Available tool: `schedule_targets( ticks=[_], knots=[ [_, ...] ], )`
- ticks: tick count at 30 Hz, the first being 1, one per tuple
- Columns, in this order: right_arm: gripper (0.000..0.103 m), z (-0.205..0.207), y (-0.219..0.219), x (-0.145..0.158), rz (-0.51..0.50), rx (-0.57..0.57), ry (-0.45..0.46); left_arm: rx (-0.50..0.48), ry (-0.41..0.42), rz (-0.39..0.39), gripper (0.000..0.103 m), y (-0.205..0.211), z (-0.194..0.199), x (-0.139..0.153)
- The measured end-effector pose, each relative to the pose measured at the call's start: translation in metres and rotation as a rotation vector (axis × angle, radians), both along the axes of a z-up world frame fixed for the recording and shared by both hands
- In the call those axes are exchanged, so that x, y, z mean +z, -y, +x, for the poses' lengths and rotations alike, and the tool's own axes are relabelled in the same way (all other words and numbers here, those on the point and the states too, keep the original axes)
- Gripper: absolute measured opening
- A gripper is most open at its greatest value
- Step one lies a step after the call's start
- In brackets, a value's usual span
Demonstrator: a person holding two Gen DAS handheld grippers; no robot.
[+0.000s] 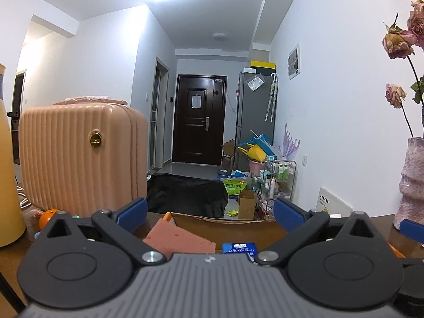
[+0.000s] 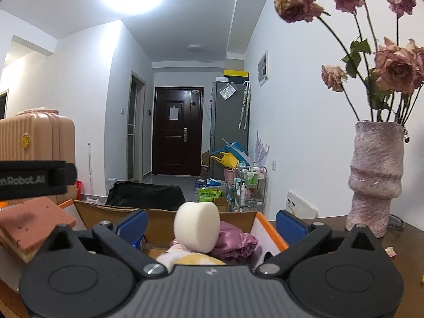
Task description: Organize soft objects
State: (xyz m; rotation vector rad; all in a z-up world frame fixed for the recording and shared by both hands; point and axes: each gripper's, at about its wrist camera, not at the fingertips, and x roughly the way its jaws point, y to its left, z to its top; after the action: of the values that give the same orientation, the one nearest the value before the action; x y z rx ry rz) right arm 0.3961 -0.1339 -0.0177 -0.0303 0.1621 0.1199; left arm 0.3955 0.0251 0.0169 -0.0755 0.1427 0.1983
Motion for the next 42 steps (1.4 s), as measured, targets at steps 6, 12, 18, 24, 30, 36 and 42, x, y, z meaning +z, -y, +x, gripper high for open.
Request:
schedule_targets(
  ticks=[6,12,18,24,30,36,42],
  knots=[
    [0.103,-0.026,0.012,0.002,-0.011,-0.008,0.016,0.002,0.0,0.001,0.103,-0.003,-0.022,0.001],
    [0.103,-0.06,0.027,0.006,-0.013,0.005,0.018,0.0,-0.006,0.013,0.103,-0.003,-0.05,0.002],
    [0.103,-0.097,0.039,0.01,-0.015,0.017,0.01,0.005,-0.008,0.045,0.103,-0.001,-0.083,0.002],
    [0.103,-0.141,0.051,0.013,-0.011,0.028,-0.008,-0.003,-0.019,0.049,0.103,-0.001,-0.12,0.002],
    [0.103,-0.185,0.057,0.017,-0.016,0.03,-0.043,-0.031,-0.037,0.05,0.103,-0.002,-0.162,0.004],
    [0.103,-0.226,0.064,0.026,0.012,0.056,-0.074,-0.064,-0.042,0.062,0.103,-0.001,-0.207,0.006],
    [0.103,-0.265,0.068,0.031,0.037,0.055,-0.05,-0.087,-0.054,0.07,0.103,0.004,-0.25,0.006]
  ],
)
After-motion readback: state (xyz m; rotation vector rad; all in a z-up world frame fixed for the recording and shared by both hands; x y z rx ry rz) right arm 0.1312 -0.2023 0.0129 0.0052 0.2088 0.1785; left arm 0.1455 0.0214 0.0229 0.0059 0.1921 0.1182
